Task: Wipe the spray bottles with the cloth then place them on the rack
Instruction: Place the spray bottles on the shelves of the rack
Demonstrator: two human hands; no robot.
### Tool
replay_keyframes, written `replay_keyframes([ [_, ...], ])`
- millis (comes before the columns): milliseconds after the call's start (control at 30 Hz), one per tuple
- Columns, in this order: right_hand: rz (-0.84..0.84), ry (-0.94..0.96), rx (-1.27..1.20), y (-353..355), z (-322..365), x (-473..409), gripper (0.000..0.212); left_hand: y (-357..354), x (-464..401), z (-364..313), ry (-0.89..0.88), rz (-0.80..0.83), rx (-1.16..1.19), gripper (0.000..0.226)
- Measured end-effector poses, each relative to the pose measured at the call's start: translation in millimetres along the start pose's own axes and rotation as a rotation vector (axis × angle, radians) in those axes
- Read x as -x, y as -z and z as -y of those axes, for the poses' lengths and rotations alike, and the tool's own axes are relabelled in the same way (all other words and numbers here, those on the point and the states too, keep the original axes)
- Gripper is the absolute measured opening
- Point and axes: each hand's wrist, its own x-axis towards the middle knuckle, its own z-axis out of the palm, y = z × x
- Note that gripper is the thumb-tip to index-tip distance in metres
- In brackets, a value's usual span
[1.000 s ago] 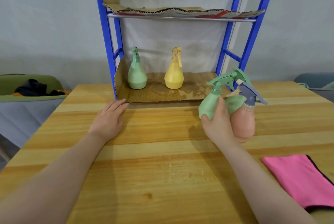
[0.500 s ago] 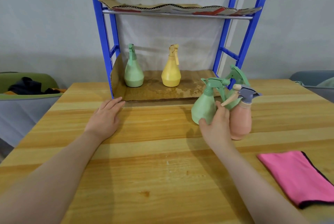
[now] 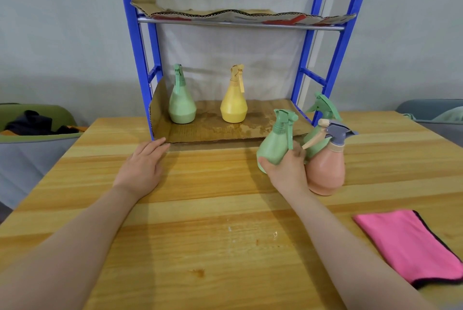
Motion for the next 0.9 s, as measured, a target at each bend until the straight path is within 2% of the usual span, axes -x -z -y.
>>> replay_keyframes([
  [500,-0.165,0.048,-0.198,6,29,-39,0.085,1,1,-2,-0.002,-0.021,0.032,0.059],
  [667,-0.245,-0.012,-0.243,-15,31,-71,0.084,-1,1,0,0.0,-0.02,0.035,0.059],
  [900,-0.269,-0.054,-0.184,-31,24,-116,0.083,-3,-1,3,-0.016,-0.038,0.056,0.059],
])
